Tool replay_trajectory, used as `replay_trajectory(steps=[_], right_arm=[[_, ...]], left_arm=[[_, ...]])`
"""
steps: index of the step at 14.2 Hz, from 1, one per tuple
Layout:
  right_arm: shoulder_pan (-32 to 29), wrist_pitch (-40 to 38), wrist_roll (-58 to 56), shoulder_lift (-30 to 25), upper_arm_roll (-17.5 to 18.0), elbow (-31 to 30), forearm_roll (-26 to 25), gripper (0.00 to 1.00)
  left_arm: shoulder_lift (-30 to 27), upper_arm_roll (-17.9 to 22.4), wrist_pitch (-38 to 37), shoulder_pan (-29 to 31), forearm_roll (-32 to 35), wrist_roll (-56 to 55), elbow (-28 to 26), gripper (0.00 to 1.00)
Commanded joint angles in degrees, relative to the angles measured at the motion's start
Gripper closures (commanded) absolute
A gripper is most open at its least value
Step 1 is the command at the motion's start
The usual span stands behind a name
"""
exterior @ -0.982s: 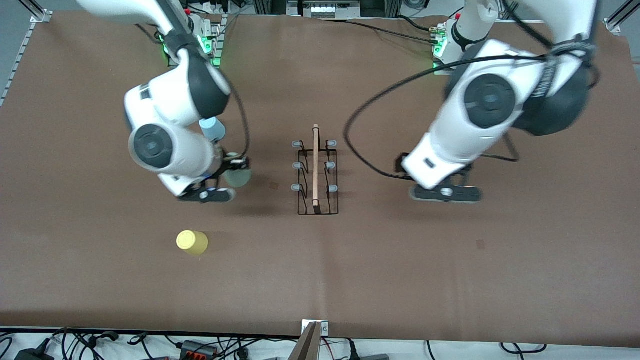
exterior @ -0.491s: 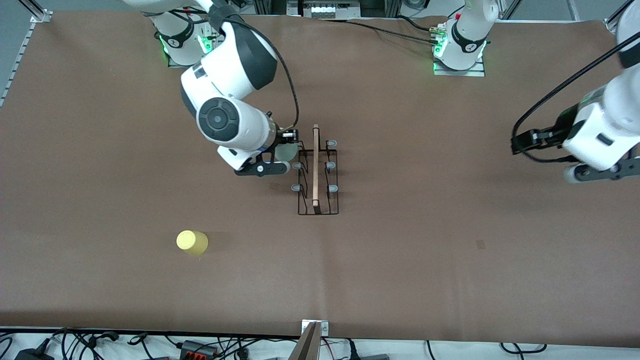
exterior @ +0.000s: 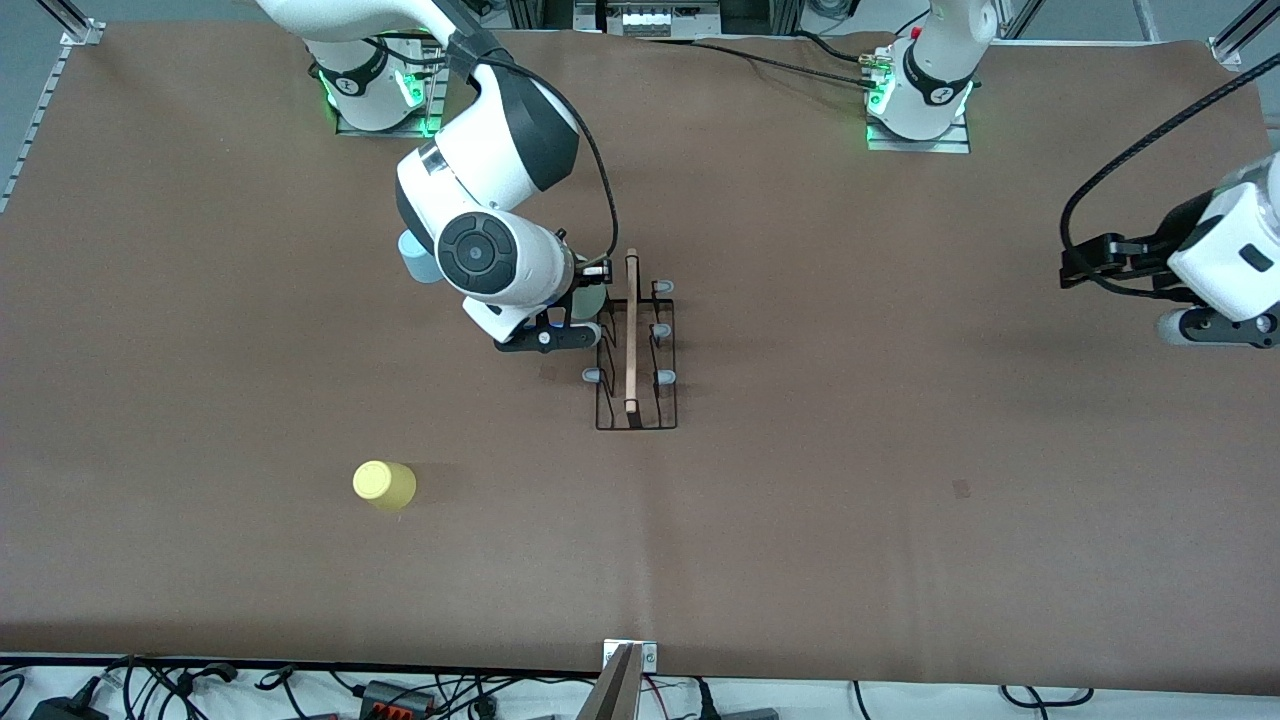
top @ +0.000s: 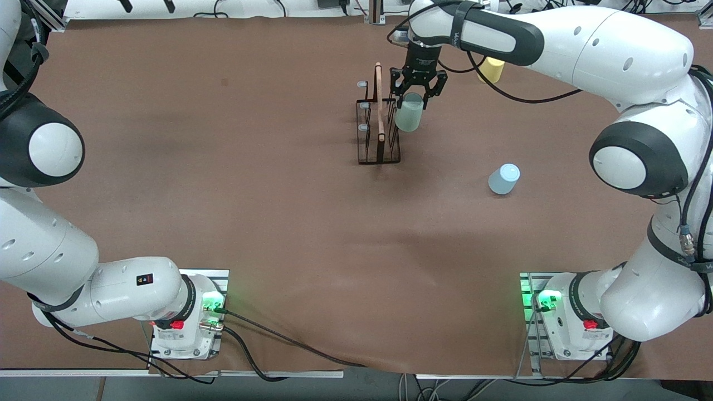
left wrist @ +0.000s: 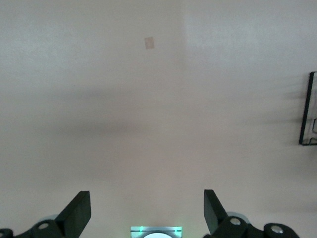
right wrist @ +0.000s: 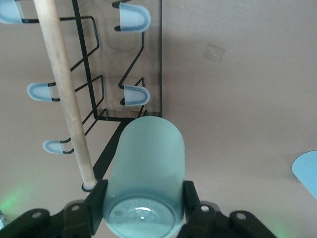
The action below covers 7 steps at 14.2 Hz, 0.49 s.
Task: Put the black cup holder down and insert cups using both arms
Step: 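Lower the teal cup onto a rack peg and open the right gripper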
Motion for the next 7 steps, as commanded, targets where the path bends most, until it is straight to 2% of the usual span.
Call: replay_trajectory(steps=[1, 2, 4, 5, 7], right_arm=[[1.23, 1.79, 0.42, 1.4, -0.1, 0.54, 0.97, 0.74], [1.41, 2.15, 0.42, 1.75, -0.1, 0.54, 1.06, 0.74], [1.58, 2.15, 0.33, 2.02, -0.1, 0.54, 0.97, 0.74], [1.76, 2.24, 0.33, 2.45, -0.1, 0.54, 0.97, 0.74], [2.37, 2.24, 0.25, 3.51, -0.1, 0.54, 0.45, 0.73]], left_arm=[[-3.59, 3.64, 0.87, -0.51, -1.42, 2.53, -5.26, 0.0], [-5.6, 6.37, 3.05, -2.17, -2.91, 2.71, -8.41, 0.0], [-12.35, 10.95, 10.33, -5.95, -2.92, 3.24, -19.19, 0.0], [-15.44, 11.05, 12.63, -6.05, -2.92, 3.24, -23.77, 0.0], [-18.36, 11.76, 14.58, -6.75, -3.27, 2.63, -27.76, 0.0]])
